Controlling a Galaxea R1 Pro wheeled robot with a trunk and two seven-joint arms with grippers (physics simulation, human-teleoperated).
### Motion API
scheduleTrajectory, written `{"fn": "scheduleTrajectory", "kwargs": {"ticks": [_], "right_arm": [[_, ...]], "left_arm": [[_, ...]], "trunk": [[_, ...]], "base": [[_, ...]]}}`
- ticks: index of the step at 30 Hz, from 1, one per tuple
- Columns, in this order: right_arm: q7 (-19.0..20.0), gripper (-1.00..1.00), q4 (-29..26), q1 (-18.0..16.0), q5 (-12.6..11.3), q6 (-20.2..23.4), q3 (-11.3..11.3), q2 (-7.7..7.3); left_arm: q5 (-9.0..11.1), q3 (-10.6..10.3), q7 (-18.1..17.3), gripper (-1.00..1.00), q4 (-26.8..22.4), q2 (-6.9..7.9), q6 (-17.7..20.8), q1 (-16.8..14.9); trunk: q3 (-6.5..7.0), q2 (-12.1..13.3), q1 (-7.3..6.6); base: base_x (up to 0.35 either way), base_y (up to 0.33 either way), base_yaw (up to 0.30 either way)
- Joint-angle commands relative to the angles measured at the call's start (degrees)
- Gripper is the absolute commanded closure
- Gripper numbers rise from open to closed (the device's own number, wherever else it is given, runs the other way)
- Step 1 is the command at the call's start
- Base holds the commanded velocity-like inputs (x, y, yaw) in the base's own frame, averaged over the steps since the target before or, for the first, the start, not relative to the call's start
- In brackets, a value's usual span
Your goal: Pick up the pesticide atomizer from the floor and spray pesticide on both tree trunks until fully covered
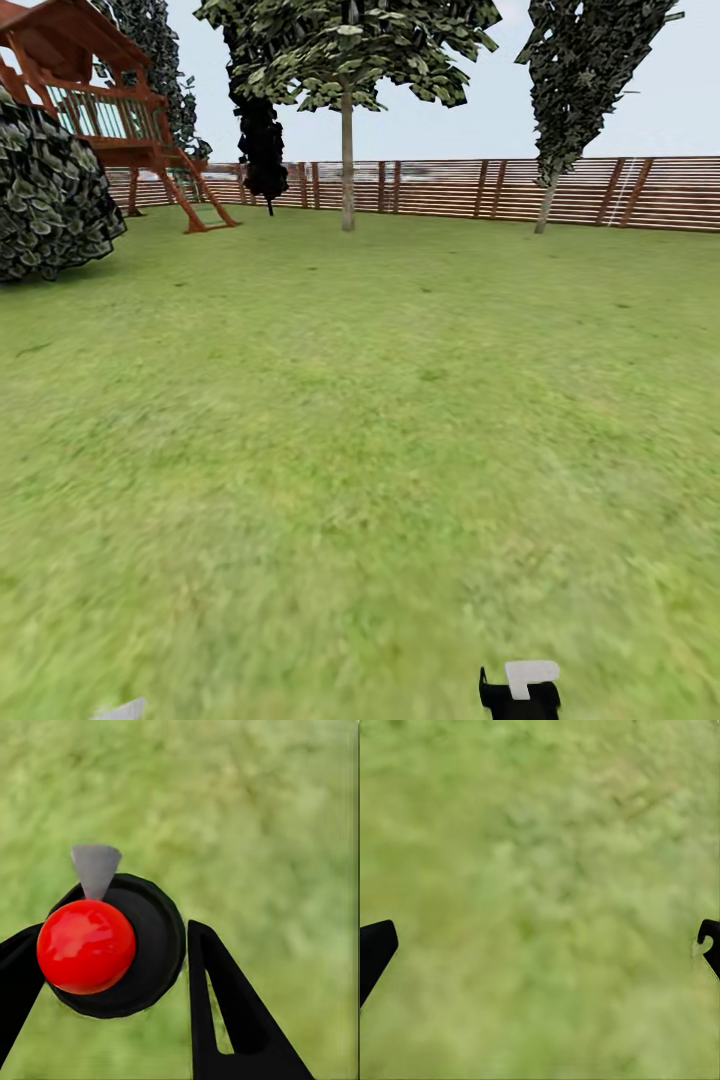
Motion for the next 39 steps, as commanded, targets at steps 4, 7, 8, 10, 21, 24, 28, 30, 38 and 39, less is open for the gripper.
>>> {"fn": "scheduleTrajectory", "kwargs": {"ticks": [4,7,8,10,21,24,28,30,38,39], "right_arm": [[0.00,-1.00,0.00,0.00,-0.01,0.00,-0.02,0.00],[0.00,-1.00,0.00,0.00,-0.01,0.00,-0.02,0.00],[0.00,-1.00,0.00,0.00,-0.01,0.00,-0.01,0.00],[0.00,-1.00,0.00,0.00,-0.01,0.00,-0.01,0.00],[0.00,-1.00,0.00,0.00,0.00,0.00,0.00,0.00],[0.00,-1.00,0.00,0.00,-0.01,0.00,0.00,0.00],[0.00,-1.00,0.00,0.00,-0.01,0.00,0.00,0.00],[0.00,-1.00,0.00,0.00,-0.01,0.00,0.00,0.00],[0.00,-1.00,0.00,0.00,0.03,0.00,0.00,0.00],[0.00,-1.00,0.00,0.00,0.01,0.00,0.00,0.00]], "left_arm": [[0.00,0.01,-0.01,1.00,-0.02,0.00,0.00,0.00],[0.00,0.01,-0.01,1.00,-0.02,0.00,-0.04,0.00],[0.00,0.01,-0.01,1.00,-0.02,0.00,-0.03,0.00],[0.00,0.01,-0.01,1.00,-0.01,0.00,-0.02,0.00],[0.00,0.01,-0.01,1.00,-0.02,0.00,-0.06,0.00],[0.00,0.01,-0.01,1.00,-0.02,0.00,-0.02,0.00],[0.00,0.01,-0.01,1.00,-0.02,0.00,-0.08,0.00],[0.00,0.01,-0.01,1.00,-0.02,0.00,-0.04,0.00],[0.00,0.01,-0.01,1.00,-0.02,0.00,-0.06,0.00],[0.00,0.01,-0.01,1.00,-0.02,0.00,-0.07,0.00]], "trunk": [[0.00,0.00,0.00],[0.00,0.00,0.00],[0.00,0.00,0.00],[0.00,0.00,0.00],[0.00,0.00,0.00],[0.00,0.00,0.00],[0.00,0.00,0.00],[0.00,0.00,0.00],[0.00,0.00,0.00],[0.00,0.00,0.00]], "base": [[0.340,0.000,0.000],[0.340,0.000,0.000],[0.340,0.000,0.000],[0.340,0.000,0.000],[0.340,0.000,0.000],[0.340,0.000,0.000],[0.340,0.000,0.000],[0.340,0.000,0.000],[0.340,0.000,0.000],[0.340,0.000,0.000]]}}
